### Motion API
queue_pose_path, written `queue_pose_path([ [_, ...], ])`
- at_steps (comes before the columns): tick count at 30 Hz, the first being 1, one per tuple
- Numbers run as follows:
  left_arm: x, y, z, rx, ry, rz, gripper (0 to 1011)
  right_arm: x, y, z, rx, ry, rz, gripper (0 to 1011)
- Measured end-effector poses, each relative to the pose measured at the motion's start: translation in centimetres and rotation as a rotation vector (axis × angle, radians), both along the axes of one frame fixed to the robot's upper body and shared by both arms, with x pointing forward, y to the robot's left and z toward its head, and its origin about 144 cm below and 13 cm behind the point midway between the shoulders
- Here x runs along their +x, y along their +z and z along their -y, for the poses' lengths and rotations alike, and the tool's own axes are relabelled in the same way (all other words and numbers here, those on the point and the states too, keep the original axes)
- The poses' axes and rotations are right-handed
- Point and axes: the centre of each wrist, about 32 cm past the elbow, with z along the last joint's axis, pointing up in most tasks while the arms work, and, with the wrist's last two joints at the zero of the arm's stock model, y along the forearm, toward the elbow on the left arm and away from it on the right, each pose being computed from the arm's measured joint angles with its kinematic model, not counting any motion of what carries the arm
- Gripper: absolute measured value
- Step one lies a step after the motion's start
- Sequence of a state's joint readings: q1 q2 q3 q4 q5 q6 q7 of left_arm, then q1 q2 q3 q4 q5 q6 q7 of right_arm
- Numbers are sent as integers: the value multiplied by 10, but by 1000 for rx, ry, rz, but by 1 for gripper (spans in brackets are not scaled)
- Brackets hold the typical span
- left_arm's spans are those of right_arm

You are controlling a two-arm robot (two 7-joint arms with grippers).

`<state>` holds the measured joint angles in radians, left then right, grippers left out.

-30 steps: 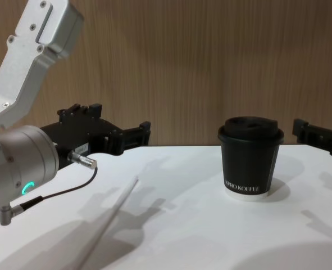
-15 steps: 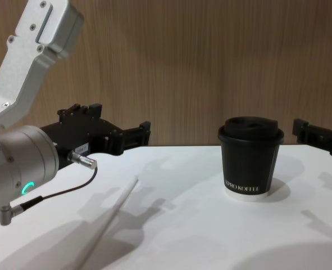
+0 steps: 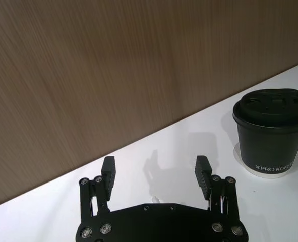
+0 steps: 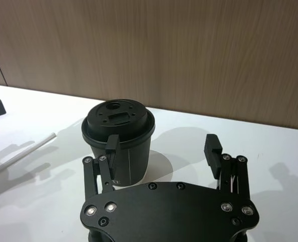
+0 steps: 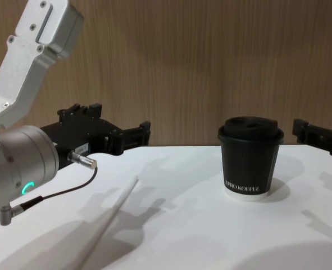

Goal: Pick up the straw with one hand, pass it to the other hand, and insert it into the cup.

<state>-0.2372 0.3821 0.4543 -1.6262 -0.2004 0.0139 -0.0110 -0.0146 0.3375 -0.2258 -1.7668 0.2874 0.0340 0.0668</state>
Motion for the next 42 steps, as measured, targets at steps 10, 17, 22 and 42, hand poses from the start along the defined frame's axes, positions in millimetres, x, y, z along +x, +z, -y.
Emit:
queue_pose_path([
  [10,0,0,0,0,0,0,1003,0,0,0,0,0,0,1001],
  [17,0,0,0,0,0,0,1003,0,0,0,0,0,0,1001],
  [22,0,0,0,0,0,0,1003,0,0,0,0,0,0,1001],
  [42,11,1,8,17,27,-55,1003,0,0,0,0,0,0,1001],
])
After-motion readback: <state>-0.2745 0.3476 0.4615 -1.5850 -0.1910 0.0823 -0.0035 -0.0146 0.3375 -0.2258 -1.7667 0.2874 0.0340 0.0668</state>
